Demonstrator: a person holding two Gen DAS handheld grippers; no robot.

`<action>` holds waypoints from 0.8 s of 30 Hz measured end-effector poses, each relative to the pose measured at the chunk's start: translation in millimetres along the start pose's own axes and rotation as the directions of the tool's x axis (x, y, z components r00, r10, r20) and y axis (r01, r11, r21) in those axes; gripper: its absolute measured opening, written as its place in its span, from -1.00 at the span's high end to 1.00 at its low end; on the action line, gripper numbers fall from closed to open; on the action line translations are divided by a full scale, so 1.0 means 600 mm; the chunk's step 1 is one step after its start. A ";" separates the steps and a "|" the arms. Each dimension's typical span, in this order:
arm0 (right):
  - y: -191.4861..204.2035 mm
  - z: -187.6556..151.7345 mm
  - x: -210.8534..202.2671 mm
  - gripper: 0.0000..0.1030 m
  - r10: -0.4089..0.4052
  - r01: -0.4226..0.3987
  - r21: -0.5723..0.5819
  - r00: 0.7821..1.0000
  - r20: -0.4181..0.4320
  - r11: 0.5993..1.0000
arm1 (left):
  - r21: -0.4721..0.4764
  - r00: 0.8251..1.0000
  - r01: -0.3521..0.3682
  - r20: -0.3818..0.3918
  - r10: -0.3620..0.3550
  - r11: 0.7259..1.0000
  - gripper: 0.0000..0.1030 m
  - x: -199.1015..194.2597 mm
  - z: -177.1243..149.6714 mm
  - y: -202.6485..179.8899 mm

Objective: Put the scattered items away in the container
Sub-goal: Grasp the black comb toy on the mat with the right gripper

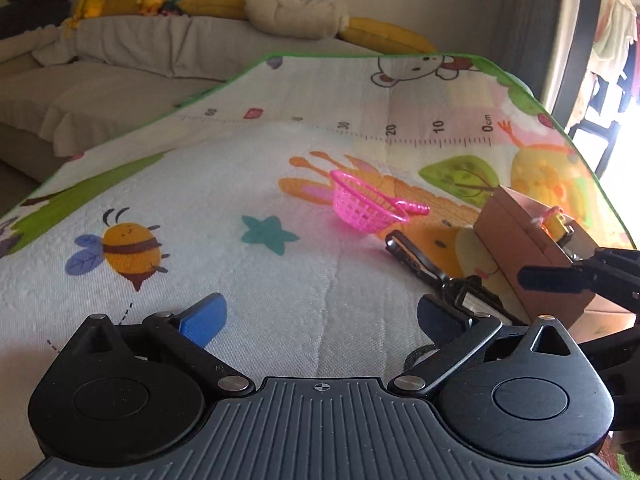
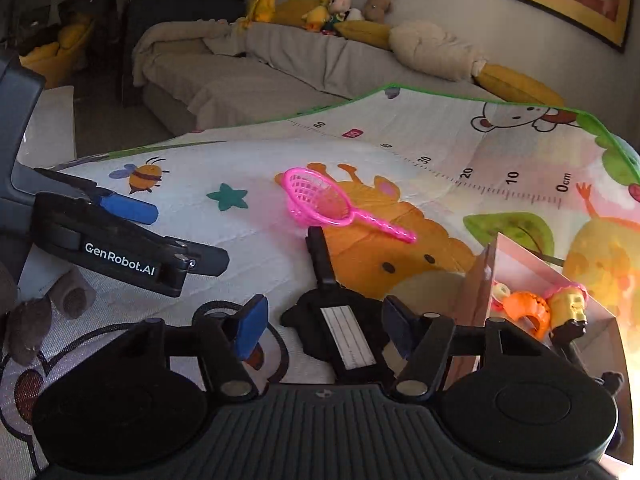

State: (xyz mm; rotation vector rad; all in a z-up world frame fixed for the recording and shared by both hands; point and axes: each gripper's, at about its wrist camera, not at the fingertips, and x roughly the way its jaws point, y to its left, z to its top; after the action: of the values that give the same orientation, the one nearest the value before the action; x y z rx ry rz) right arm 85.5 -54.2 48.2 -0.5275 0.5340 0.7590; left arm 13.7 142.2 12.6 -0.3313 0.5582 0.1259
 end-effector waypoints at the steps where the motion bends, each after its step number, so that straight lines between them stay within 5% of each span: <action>1: 0.000 0.003 0.015 -0.34 -0.004 0.004 0.003 1.000 -0.022 1.000 | -0.012 1.000 0.006 0.005 -0.006 1.000 -1.00 -0.001 0.000 0.002; 4: -0.013 0.004 0.063 -0.46 -0.048 0.051 0.040 0.994 -0.094 0.998 | -0.045 0.999 0.028 0.019 -0.027 0.999 -1.00 -0.004 -0.001 0.011; 6: -0.019 0.002 0.076 -0.72 -0.075 0.079 0.048 0.993 -0.088 0.996 | -0.064 0.999 0.038 0.019 -0.037 0.997 -1.00 -0.002 0.000 0.015; 13: -0.037 0.009 0.091 -0.87 -0.032 0.041 0.078 0.993 -0.111 0.996 | -0.110 0.997 0.067 0.031 -0.064 0.992 -1.00 -0.003 -0.001 0.026; 21: -0.038 0.008 0.086 -1.00 0.154 -0.106 0.241 0.969 -0.191 0.965 | -0.158 0.996 0.078 0.052 -0.071 0.984 -1.00 -0.006 -0.003 0.039; 24: -0.013 -0.004 0.044 -1.00 0.277 -0.228 0.256 0.945 -0.174 0.939 | -0.189 0.995 0.083 0.063 -0.072 0.978 -1.00 -0.008 -0.003 0.048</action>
State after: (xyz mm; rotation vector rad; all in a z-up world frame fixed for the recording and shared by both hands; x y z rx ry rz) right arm 107.0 -47.5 32.0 -0.3227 0.8874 0.8781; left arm 2.9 168.3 6.0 -0.5349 0.4782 0.1137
